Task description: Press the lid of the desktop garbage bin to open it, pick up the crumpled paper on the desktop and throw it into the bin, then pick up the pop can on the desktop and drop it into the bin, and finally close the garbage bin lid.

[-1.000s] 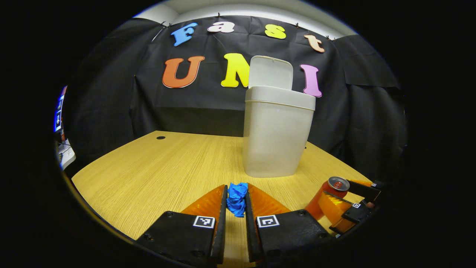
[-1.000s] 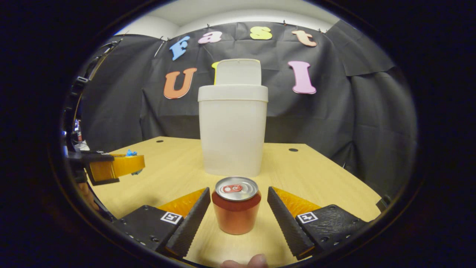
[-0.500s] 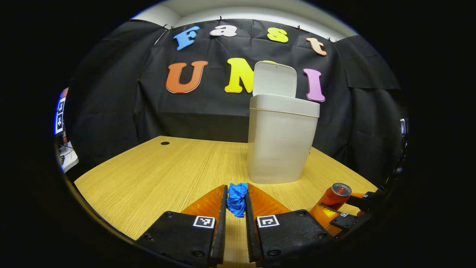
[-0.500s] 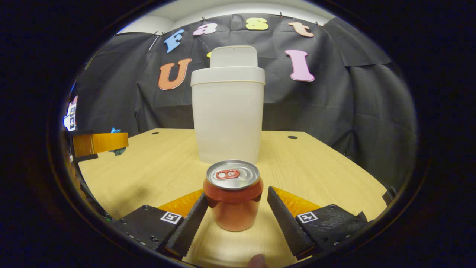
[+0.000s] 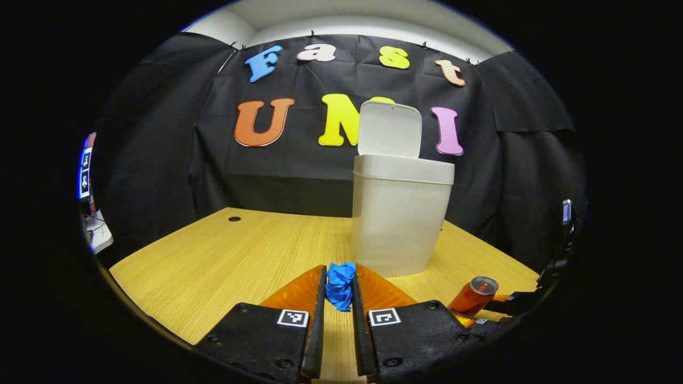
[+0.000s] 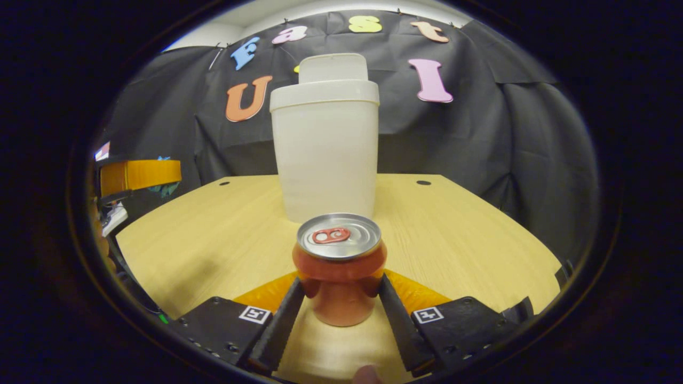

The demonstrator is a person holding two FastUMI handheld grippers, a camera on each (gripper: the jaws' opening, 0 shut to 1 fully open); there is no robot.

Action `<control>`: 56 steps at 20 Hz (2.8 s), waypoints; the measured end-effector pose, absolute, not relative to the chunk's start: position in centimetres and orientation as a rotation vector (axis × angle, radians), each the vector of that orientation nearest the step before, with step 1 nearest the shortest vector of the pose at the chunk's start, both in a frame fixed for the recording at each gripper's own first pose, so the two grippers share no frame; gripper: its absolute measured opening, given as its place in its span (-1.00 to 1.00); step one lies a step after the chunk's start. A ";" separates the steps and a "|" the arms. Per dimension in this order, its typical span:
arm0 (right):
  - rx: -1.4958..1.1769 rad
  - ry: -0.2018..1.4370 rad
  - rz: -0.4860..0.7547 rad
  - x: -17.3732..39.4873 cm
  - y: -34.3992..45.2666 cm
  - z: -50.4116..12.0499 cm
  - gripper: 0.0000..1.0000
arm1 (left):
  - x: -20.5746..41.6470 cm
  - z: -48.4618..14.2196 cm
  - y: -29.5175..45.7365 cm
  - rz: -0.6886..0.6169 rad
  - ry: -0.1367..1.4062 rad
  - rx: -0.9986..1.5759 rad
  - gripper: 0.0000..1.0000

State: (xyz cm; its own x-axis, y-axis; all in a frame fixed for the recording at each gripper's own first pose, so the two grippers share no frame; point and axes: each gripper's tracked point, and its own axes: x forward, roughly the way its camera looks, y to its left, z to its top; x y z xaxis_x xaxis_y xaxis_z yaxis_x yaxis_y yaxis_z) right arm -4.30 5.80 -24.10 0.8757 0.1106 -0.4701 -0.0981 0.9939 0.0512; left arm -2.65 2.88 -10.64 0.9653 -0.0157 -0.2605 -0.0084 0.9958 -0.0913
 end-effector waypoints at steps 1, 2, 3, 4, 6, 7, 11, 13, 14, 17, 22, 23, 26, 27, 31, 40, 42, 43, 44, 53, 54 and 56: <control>0.031 0.488 0.114 -4.4 5.8 -23.9 0.63 | -2.2 -9.8 2.7 -0.009 0.247 -0.097 -0.46; 0.038 0.483 0.120 -4.5 5.8 -23.5 0.63 | -1.9 -8.9 2.6 -0.015 0.234 -0.105 -0.46; 0.044 0.477 0.122 -4.5 5.5 -23.2 0.63 | -1.2 -8.0 2.4 -0.022 0.218 -0.109 -0.46; 0.050 0.471 0.123 -4.5 5.2 -22.8 0.63 | -0.6 -6.7 2.3 -0.027 0.199 -0.108 -0.46; 0.056 0.462 0.122 -4.5 4.5 -22.1 0.63 | 0.7 -4.3 2.2 -0.030 0.150 -0.092 -0.46; 0.062 0.455 0.120 -4.5 4.2 -21.7 0.63 | 1.6 -3.0 2.2 -0.031 0.117 -0.080 -0.47; 0.050 0.440 0.099 -4.2 2.2 -21.0 0.62 | 5.1 -0.9 1.1 -0.057 0.071 -0.078 -0.40; 0.054 0.441 0.091 -4.0 1.1 -20.7 0.63 | 6.9 0.3 0.5 -0.064 0.056 -0.089 -0.47; 0.058 0.437 0.086 -3.9 0.5 -20.4 0.63 | 7.8 0.8 0.1 -0.072 0.048 -0.085 -0.47; 0.072 0.426 0.073 -3.5 -0.6 -19.9 0.63 | 10.6 2.2 -1.1 -0.082 0.026 -0.055 -0.48; 0.096 0.420 0.068 -2.3 -2.1 -19.2 0.63 | 15.0 3.9 -2.7 -0.097 0.001 -0.062 -0.48; 0.097 0.418 0.064 -2.2 -2.4 -19.2 0.63 | 15.7 4.1 -3.0 -0.095 -0.003 -0.060 -0.57; 0.105 0.413 0.045 -1.8 -3.8 -18.8 0.63 | 18.0 4.6 -3.5 -0.092 -0.021 -0.050 -0.46; 0.110 0.414 0.039 -1.7 -4.2 -18.9 0.63 | 18.7 4.5 -3.7 -0.092 -0.020 -0.052 -0.46; 0.130 0.420 0.037 -1.5 -4.6 -18.9 0.63 | 20.1 3.4 -4.7 -0.108 0.008 -0.055 -0.43; 0.134 0.410 0.035 -1.7 -4.7 -18.2 0.63 | 20.5 2.7 -4.3 -0.107 0.028 -0.067 0.94; 0.127 0.403 0.035 -1.9 -4.5 -18.1 0.63 | 20.1 3.1 -4.0 -0.099 0.021 -0.062 0.90; 0.126 0.402 0.034 -2.0 -4.5 -18.1 0.63 | 20.0 3.4 -3.9 -0.098 0.014 -0.065 0.92; 0.126 0.403 0.034 -2.0 -4.4 -18.1 0.63 | 19.7 3.6 -3.7 -0.096 0.007 -0.066 0.92; 0.096 0.384 0.050 -2.2 -2.9 -17.0 0.63 | 15.1 3.1 0.7 -0.046 0.021 -0.043 0.93; 0.088 0.374 0.056 -2.1 -2.5 -16.4 0.63 | 14.2 3.0 1.2 -0.045 0.020 -0.045 0.93; 0.074 0.348 0.073 -1.7 -1.9 -15.0 0.63 | 12.2 2.8 2.2 -0.043 0.020 -0.048 0.93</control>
